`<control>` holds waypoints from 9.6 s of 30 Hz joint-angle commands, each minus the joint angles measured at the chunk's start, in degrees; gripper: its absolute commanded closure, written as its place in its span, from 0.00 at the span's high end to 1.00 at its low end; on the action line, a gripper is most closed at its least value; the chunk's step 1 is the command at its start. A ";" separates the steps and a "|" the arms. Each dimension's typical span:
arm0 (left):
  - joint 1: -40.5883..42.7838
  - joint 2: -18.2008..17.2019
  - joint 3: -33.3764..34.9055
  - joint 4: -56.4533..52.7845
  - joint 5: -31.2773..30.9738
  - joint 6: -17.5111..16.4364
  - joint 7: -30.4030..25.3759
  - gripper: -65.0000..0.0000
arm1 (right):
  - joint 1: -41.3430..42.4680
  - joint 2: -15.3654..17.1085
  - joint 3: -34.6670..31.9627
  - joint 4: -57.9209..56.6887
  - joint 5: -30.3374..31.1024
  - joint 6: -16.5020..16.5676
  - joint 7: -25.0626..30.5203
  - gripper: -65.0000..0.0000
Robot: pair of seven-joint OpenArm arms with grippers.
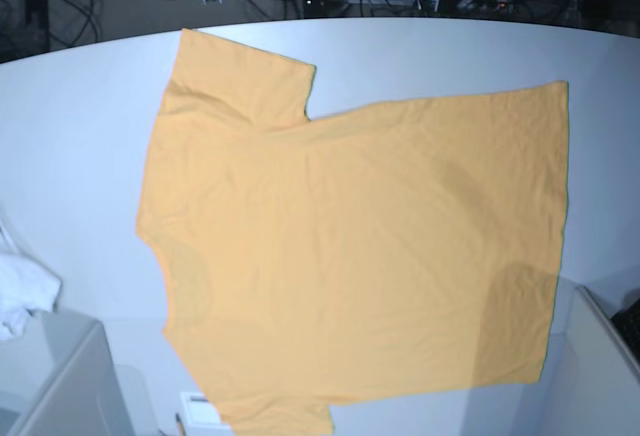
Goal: Fold the T-shirt properly
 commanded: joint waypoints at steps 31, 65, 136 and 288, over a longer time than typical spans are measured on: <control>13.01 0.13 0.60 14.91 0.32 0.36 0.28 0.00 | -3.74 0.09 -0.21 1.35 -0.12 -0.54 -0.01 0.00; 61.71 -9.89 -8.54 95.09 -1.70 0.28 -0.08 0.00 | -47.79 -9.32 31.44 81.88 0.23 -0.36 -2.82 0.00; 28.22 -0.31 -41.95 92.28 -44.43 -6.93 25.86 0.70 | -7.17 -5.54 38.74 91.46 33.64 18.28 -63.66 0.00; 19.43 -2.16 -41.51 109.77 -45.84 -3.86 40.01 0.00 | 13.40 0.35 43.48 90.23 51.75 9.75 -77.37 0.00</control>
